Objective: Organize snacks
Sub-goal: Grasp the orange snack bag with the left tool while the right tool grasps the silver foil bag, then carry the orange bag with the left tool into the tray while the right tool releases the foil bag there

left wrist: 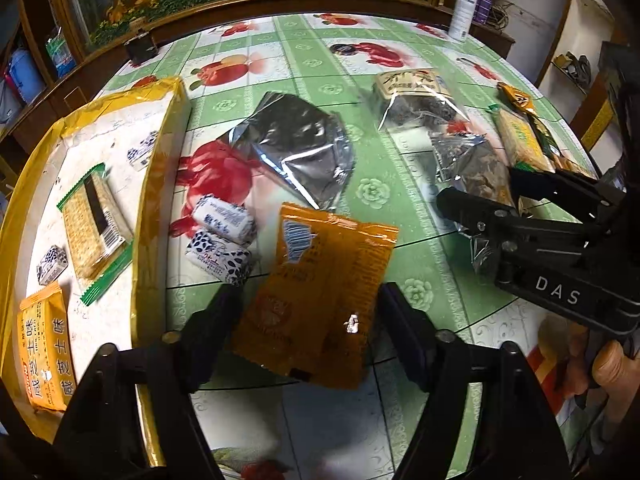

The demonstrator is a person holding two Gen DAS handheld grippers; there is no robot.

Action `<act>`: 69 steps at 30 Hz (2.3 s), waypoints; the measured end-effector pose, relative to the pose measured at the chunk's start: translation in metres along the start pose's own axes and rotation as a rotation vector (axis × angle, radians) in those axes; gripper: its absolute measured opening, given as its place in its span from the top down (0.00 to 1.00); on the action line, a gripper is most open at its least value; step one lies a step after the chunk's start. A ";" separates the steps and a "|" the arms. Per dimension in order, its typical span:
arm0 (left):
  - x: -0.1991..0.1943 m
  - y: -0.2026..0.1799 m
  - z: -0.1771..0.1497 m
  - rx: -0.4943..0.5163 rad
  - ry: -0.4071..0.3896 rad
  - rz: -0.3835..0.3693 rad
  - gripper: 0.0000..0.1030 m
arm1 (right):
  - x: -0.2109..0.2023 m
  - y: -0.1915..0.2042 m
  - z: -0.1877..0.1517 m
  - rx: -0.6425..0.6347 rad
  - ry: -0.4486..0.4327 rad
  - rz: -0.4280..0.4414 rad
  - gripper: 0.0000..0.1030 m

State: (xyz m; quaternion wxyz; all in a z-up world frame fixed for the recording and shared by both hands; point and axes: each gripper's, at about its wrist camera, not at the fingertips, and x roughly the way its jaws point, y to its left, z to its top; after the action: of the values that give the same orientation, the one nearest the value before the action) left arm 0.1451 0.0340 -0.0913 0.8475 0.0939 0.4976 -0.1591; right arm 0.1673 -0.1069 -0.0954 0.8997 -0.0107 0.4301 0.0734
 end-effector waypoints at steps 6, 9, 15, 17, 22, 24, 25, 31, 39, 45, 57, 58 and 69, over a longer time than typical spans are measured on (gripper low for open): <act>-0.006 -0.007 -0.003 0.004 -0.010 -0.017 0.63 | -0.018 -0.018 -0.009 0.050 -0.023 0.034 0.41; -0.012 -0.004 -0.008 -0.028 -0.013 -0.048 0.65 | -0.035 -0.029 -0.014 0.092 -0.053 0.086 0.41; -0.048 -0.009 -0.020 -0.072 -0.086 -0.010 0.65 | -0.072 -0.053 -0.028 0.222 -0.105 0.235 0.41; -0.062 -0.013 -0.023 -0.076 -0.118 0.045 0.65 | -0.083 -0.060 -0.034 0.257 -0.131 0.289 0.42; -0.093 -0.023 -0.031 -0.098 -0.202 0.128 0.65 | -0.110 -0.064 -0.045 0.286 -0.181 0.313 0.42; -0.102 -0.025 -0.033 -0.098 -0.231 0.146 0.65 | -0.117 -0.062 -0.049 0.290 -0.188 0.318 0.42; -0.108 -0.026 -0.034 -0.096 -0.247 0.155 0.65 | -0.120 -0.062 -0.051 0.292 -0.191 0.318 0.42; -0.126 -0.022 -0.040 -0.104 -0.292 0.181 0.65 | -0.131 -0.059 -0.061 0.306 -0.194 0.330 0.41; -0.134 -0.011 -0.047 -0.137 -0.308 0.202 0.65 | -0.137 -0.049 -0.063 0.295 -0.197 0.338 0.41; -0.139 0.001 -0.050 -0.168 -0.316 0.207 0.65 | -0.136 -0.036 -0.059 0.275 -0.189 0.351 0.41; -0.140 0.028 -0.057 -0.228 -0.317 0.210 0.65 | -0.130 -0.003 -0.048 0.219 -0.168 0.373 0.42; -0.140 0.030 -0.057 -0.232 -0.316 0.209 0.65 | -0.130 0.000 -0.048 0.215 -0.166 0.374 0.42; -0.136 0.054 -0.059 -0.285 -0.310 0.211 0.65 | -0.119 0.029 -0.035 0.158 -0.141 0.397 0.42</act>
State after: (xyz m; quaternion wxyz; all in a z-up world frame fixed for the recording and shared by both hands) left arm 0.0548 0.1272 -0.0017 0.9304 -0.0008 0.3664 -0.0100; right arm 0.0626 -0.0959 -0.0235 0.8934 0.1500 0.3643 0.2157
